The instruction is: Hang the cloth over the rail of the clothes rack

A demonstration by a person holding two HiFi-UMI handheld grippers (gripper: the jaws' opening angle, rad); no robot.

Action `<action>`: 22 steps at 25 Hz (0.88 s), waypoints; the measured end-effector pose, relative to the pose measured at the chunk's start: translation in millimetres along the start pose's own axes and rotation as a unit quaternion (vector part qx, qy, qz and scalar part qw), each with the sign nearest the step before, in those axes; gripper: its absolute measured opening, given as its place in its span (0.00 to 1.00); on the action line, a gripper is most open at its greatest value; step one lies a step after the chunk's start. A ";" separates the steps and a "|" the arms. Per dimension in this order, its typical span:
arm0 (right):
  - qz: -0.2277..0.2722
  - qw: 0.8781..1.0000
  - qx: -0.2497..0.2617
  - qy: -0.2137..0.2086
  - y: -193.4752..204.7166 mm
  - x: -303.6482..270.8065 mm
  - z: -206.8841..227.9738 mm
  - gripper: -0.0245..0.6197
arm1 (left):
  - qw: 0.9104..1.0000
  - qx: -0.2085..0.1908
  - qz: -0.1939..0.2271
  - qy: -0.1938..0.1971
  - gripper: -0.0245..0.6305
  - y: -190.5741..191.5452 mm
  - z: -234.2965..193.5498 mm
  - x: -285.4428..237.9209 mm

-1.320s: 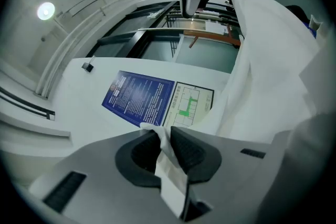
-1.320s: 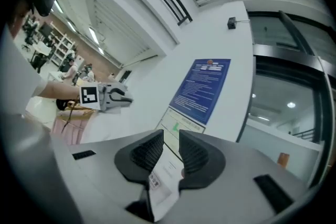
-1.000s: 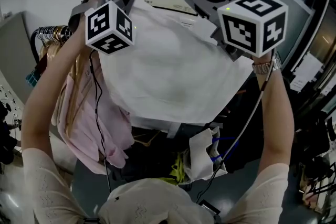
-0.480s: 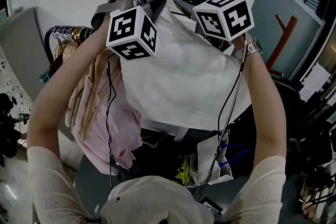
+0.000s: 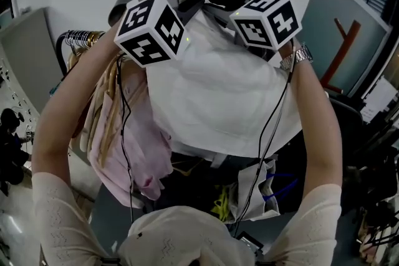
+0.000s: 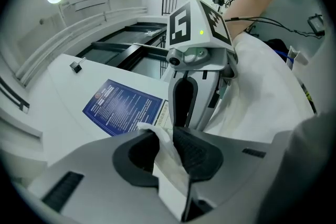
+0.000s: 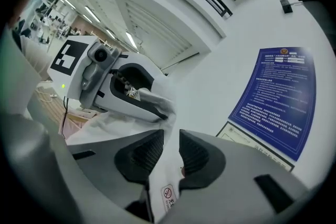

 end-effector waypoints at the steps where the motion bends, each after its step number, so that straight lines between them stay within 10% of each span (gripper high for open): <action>1: 0.007 1.000 -0.002 0.001 -1.2 -0.5 0.0 0.17 | 1.000 0.000 0.002 0.002 0.14 -0.8 -0.1 1.1; 22: 0.023 1.000 0.002 0.011 -3.1 -3.1 1.2 0.08 | 0.999 0.004 0.016 0.028 0.14 0.3 3.1 1.5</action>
Point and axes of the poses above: the fingertips, and each gripper's own axes: x backward along the fingers, z to its right, y out of its underside, the point moved 2 cm from there along x, backward along the fingers, and after that the axes turned 15 degrees about y, right-handed, at the moved point
